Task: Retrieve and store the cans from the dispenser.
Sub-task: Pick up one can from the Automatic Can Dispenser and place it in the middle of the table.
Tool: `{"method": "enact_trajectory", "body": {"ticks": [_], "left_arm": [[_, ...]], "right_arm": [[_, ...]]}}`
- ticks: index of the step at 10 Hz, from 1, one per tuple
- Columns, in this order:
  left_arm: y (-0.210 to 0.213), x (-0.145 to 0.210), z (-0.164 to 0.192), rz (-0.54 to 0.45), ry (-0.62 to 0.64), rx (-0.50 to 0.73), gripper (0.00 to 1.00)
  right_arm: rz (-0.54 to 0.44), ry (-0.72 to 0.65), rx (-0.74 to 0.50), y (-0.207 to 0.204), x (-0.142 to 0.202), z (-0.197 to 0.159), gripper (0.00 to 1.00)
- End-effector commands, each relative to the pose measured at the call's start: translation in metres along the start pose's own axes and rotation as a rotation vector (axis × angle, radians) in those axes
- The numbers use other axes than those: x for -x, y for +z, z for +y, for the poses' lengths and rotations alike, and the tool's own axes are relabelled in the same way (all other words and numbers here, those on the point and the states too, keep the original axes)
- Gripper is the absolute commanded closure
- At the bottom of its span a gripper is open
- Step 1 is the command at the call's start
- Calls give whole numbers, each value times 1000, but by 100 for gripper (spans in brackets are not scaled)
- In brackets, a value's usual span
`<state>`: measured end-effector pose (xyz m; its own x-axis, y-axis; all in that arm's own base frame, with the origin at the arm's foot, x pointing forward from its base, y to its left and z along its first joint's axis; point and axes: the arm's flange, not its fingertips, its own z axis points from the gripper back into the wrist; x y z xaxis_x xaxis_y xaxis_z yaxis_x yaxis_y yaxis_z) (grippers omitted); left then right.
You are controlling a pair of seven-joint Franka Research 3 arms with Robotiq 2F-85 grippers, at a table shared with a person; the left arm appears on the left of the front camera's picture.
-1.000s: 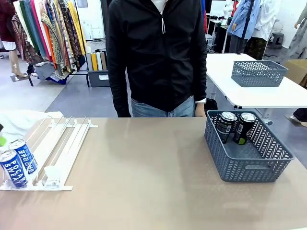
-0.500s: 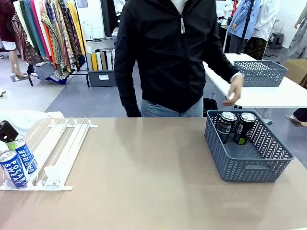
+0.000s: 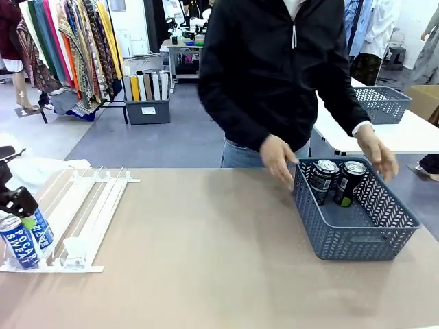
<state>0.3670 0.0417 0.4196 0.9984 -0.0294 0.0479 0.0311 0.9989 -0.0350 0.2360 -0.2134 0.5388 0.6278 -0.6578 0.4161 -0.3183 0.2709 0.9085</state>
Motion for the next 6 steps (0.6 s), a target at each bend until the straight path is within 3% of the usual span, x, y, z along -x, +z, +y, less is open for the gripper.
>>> {"method": "enact_trajectory", "body": {"ticks": [1,6], "left_arm": [[-27,21,-3,3,-5,22,0],[-34,16,-8,17,-34,30,0]], "right_arm": [[-21,5,-28,-2,-3,3,0],[-21,5,-28,-2,-3,3,0]]}}
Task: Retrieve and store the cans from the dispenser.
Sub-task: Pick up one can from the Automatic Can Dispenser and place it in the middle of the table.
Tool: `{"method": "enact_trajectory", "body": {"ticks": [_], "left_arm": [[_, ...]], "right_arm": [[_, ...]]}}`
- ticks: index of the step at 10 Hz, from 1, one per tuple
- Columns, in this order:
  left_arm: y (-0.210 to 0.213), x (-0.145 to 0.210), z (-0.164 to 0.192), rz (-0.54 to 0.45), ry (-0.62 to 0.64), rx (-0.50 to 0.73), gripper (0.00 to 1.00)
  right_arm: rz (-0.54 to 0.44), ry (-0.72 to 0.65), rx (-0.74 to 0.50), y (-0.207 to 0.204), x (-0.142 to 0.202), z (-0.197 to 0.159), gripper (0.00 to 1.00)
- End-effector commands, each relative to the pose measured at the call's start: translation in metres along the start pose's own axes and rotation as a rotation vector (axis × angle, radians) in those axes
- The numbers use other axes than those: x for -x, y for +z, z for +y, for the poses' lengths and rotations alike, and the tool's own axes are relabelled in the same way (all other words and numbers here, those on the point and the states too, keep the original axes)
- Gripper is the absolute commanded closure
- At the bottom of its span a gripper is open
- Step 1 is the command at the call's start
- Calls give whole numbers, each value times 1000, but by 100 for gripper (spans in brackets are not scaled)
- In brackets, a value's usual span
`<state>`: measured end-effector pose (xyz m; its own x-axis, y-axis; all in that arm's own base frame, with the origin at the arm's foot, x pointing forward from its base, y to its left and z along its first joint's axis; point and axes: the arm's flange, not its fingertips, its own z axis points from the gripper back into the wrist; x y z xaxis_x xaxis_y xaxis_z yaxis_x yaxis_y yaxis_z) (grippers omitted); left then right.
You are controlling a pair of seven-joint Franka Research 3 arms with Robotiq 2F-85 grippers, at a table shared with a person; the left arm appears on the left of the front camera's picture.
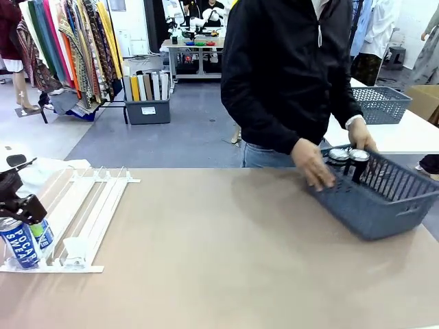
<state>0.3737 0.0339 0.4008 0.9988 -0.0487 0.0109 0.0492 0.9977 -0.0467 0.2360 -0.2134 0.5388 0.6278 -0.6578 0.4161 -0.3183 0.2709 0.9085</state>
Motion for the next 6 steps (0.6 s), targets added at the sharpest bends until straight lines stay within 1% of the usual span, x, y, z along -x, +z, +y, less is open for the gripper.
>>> {"method": "enact_trajectory", "body": {"ticks": [1,2,3,6], "left_arm": [[-15,22,-1,-21,-16,15,0],[-16,20,-1,-29,-28,6,39],[-16,19,-2,-25,-28,-6,99],[-16,20,-2,-29,-19,-14,100]], "right_arm": [[-21,5,-28,-2,-3,3,0],[-21,5,-28,-2,-3,3,0],[-21,5,-28,-2,-3,3,0],[-21,5,-28,-2,-3,3,0]]}}
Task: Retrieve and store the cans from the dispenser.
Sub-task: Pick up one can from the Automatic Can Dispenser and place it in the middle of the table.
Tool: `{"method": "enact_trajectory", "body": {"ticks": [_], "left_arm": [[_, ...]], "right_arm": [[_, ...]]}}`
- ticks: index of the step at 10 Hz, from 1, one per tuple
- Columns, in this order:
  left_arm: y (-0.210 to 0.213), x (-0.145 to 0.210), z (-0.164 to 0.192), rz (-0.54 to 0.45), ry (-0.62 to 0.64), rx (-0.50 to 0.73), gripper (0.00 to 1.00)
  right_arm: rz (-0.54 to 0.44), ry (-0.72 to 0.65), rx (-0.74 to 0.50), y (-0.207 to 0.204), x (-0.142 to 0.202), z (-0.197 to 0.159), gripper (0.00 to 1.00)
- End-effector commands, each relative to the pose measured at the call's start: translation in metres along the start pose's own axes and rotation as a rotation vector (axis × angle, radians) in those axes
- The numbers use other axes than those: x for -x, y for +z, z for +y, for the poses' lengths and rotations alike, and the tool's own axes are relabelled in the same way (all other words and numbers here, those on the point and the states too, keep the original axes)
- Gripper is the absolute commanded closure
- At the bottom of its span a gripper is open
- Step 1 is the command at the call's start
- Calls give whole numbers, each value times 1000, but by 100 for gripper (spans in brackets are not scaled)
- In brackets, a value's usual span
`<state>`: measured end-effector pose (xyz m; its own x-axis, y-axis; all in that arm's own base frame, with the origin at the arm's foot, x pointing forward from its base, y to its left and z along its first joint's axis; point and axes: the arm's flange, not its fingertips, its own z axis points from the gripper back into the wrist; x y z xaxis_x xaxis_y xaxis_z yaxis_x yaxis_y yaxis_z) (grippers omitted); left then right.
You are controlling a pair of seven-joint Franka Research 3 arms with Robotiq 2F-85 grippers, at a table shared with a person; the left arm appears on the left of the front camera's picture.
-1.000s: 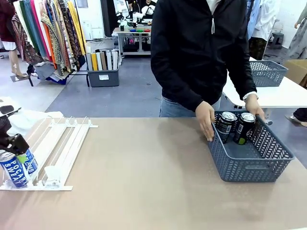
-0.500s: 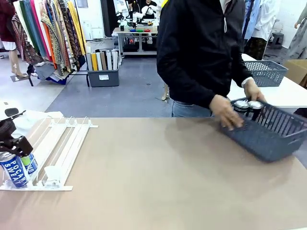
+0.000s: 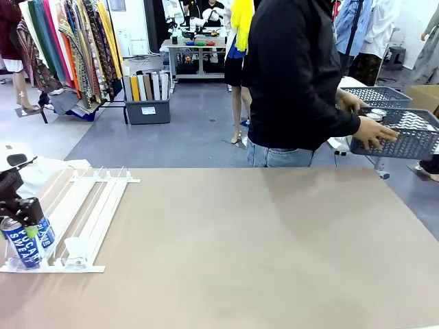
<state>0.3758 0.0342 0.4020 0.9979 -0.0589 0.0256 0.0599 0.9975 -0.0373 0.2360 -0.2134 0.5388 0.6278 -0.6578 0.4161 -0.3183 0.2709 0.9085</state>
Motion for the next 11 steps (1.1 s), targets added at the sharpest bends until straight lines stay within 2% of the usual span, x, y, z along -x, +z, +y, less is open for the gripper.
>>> {"method": "enact_trajectory", "body": {"ticks": [1,5,7,9,11], "left_arm": [[-17,23,-3,-18,-11,-5,100],[-4,26,0,-52,-2,-20,100],[39,40,0,-108,16,-43,100],[101,63,-7,-162,62,-33,100],[157,92,-11,-171,21,58,100]], "right_arm": [[-21,5,-28,-1,-3,3,0],[-21,5,-28,-1,-3,3,0],[-21,5,-28,-1,-3,3,0],[-21,5,-28,-1,-3,3,0],[-21,5,-28,-1,-3,3,0]]}}
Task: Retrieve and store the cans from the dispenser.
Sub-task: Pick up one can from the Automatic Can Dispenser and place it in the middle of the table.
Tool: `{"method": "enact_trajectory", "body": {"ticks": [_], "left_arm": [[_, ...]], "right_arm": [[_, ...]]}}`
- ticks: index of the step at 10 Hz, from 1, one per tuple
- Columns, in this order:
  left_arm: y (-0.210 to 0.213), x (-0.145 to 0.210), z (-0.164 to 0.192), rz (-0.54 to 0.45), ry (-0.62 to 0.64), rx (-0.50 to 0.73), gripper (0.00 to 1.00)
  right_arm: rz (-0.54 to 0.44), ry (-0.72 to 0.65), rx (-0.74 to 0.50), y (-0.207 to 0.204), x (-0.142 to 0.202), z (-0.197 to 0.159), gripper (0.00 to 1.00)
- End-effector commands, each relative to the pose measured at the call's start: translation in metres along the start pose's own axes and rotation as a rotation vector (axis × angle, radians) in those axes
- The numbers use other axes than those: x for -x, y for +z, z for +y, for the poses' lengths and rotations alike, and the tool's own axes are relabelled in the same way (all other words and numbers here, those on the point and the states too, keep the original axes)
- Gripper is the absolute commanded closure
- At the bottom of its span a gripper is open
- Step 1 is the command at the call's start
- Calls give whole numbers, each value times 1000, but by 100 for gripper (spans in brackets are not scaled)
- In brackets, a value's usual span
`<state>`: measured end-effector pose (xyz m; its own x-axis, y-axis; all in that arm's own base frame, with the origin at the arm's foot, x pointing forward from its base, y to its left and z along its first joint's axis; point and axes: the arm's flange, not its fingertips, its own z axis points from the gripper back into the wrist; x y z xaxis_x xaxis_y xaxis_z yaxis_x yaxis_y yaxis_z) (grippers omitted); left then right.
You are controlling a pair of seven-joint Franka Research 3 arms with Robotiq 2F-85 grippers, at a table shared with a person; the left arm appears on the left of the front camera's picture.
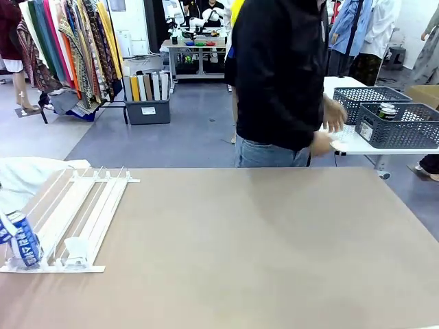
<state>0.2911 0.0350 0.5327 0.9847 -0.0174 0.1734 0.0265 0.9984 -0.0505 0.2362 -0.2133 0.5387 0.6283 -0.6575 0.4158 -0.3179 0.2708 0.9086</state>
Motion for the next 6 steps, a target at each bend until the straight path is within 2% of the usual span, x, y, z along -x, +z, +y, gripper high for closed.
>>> {"method": "enact_trajectory", "body": {"ticks": [1,3,4,5,6], "left_arm": [[50,18,-1,-54,-34,118,100],[83,42,6,-169,-67,256,100],[87,47,14,-209,-16,303,100],[84,49,22,-185,21,322,100],[93,48,6,-169,-22,225,100]], "right_arm": [[-22,5,-28,-1,-3,3,0],[-22,5,-28,-1,-3,3,0],[-22,5,-28,-1,-3,3,0],[-22,5,-28,-1,-3,3,0],[-22,5,-28,-1,-3,3,0]]}}
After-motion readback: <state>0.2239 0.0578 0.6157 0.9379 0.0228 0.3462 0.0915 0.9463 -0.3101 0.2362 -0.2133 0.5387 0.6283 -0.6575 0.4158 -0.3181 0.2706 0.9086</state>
